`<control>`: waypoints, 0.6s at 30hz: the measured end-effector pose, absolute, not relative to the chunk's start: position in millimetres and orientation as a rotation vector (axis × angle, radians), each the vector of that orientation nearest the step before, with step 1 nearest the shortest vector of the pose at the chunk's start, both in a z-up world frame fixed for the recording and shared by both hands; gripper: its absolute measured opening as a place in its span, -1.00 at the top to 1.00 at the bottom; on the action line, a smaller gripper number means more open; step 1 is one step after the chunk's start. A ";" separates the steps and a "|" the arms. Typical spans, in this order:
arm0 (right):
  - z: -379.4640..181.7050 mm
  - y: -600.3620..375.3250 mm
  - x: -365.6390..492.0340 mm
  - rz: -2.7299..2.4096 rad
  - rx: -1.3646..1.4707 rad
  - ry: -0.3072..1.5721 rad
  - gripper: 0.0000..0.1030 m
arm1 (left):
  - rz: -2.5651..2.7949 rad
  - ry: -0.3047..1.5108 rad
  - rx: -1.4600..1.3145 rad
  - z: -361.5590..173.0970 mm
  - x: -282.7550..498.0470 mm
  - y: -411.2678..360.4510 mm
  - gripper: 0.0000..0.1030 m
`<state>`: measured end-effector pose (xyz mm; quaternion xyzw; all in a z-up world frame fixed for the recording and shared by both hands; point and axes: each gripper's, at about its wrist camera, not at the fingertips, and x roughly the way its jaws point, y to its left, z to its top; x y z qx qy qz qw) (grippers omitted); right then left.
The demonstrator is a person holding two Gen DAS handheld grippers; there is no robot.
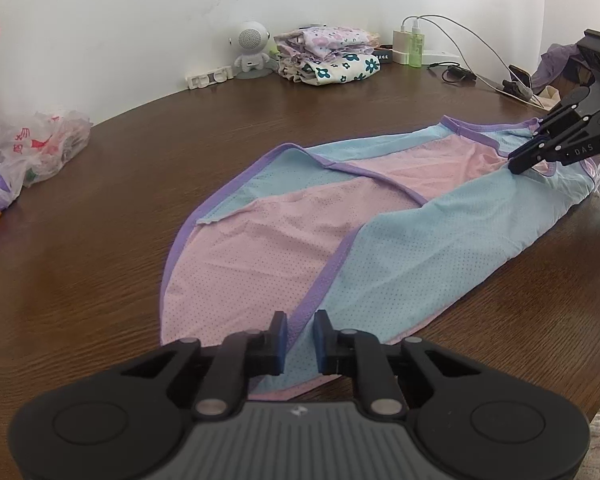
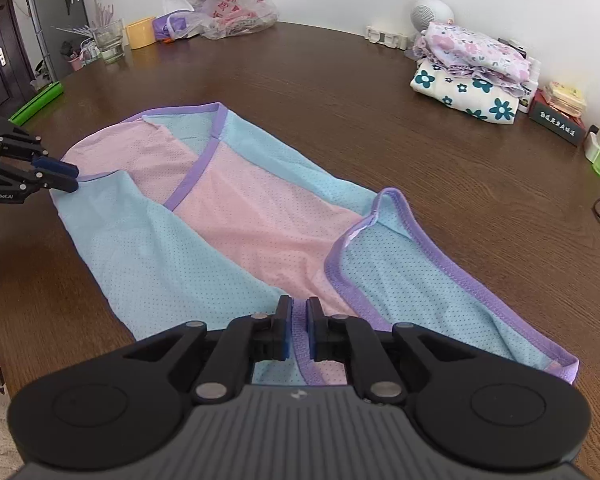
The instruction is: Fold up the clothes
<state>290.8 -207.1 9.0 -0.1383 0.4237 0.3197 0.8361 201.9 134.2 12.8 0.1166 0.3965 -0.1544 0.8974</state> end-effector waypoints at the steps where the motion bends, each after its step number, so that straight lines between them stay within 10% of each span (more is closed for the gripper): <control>1: 8.3 -208.4 292.8 0.668 -0.289 0.898 0.87 | -0.320 0.819 0.229 12.6 201.7 136.1 0.75; 8: 12.8 -223.1 286.3 0.639 -0.204 0.854 0.52 | -0.281 0.799 0.179 13.8 197.2 140.2 0.70; 18: 38.8 -294.7 201.5 0.315 -0.129 0.648 0.00 | -0.242 0.615 0.011 34.7 156.3 121.7 -0.04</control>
